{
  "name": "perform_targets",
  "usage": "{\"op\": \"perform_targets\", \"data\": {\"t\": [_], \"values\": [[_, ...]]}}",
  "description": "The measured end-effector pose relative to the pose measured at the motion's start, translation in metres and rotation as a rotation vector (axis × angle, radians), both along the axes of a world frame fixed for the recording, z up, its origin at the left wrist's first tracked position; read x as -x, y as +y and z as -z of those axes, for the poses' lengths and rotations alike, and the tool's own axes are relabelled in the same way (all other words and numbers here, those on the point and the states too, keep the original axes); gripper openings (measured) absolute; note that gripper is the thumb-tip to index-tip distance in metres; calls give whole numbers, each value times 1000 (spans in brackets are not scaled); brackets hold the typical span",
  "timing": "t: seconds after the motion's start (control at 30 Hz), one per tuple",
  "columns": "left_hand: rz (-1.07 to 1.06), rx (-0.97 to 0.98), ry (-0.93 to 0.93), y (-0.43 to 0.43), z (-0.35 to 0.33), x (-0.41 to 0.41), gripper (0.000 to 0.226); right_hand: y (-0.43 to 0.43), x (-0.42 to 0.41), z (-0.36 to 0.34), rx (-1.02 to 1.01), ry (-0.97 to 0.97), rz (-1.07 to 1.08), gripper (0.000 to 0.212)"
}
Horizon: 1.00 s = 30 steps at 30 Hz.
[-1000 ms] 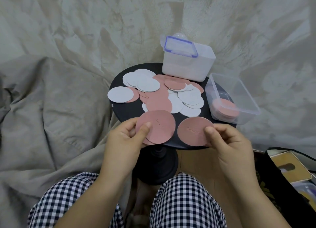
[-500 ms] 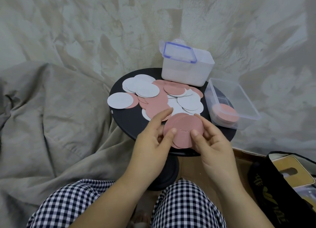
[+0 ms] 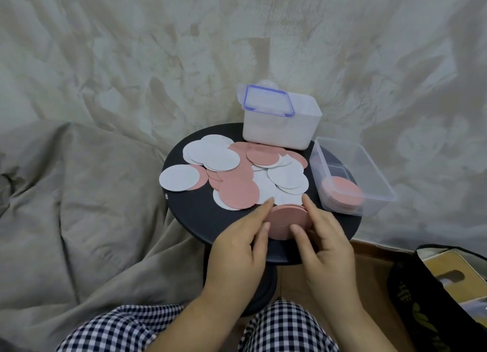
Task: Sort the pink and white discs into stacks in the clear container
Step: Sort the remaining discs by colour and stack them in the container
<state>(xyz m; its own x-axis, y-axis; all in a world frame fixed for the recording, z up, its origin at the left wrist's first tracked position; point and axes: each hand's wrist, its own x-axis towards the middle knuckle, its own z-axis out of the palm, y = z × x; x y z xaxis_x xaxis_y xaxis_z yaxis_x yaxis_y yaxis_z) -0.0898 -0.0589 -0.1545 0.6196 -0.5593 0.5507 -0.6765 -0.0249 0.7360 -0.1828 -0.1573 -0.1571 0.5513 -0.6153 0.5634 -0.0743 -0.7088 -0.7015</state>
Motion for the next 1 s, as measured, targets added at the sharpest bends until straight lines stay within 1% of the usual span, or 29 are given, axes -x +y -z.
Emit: {"op": "perform_targets", "data": {"t": [0.1, 0.2, 0.27, 0.37, 0.4, 0.47, 0.53, 0.67, 0.9, 1.0], "values": [[-24, -24, -130, -1, 3, 1, 44, -1, 0, 3, 74, 24, -13, 51], [-48, 5, -165, -1, 5, 1, 42, 0, 2, 3, 101, -15, -37, 48], [-52, 64, -119, 0, 4, 1, 38, -1, 4, 1, 82, -64, -41, 43], [-65, 157, -16, 3, 0, 1, 29, 1, 7, -2, -87, -132, -25, 42], [-71, 183, 19, 3, -2, 2, 25, 2, 7, -3, -112, -144, -21, 41], [-80, 202, 65, 4, -5, 2, 25, 1, 8, -2, -101, -143, -9, 36], [-82, 184, 78, 4, -4, 1, 26, 1, 8, -2, -94, -146, 4, 41], [-96, 144, 45, 4, -1, -1, 30, -1, 8, 3, -52, -141, 11, 36], [-100, 170, 27, 7, -6, -1, 22, -1, 10, 1, -32, -185, 3, 34], [-94, 155, 63, 7, -5, -1, 21, -2, 10, 1, -38, -176, -11, 34]]}}
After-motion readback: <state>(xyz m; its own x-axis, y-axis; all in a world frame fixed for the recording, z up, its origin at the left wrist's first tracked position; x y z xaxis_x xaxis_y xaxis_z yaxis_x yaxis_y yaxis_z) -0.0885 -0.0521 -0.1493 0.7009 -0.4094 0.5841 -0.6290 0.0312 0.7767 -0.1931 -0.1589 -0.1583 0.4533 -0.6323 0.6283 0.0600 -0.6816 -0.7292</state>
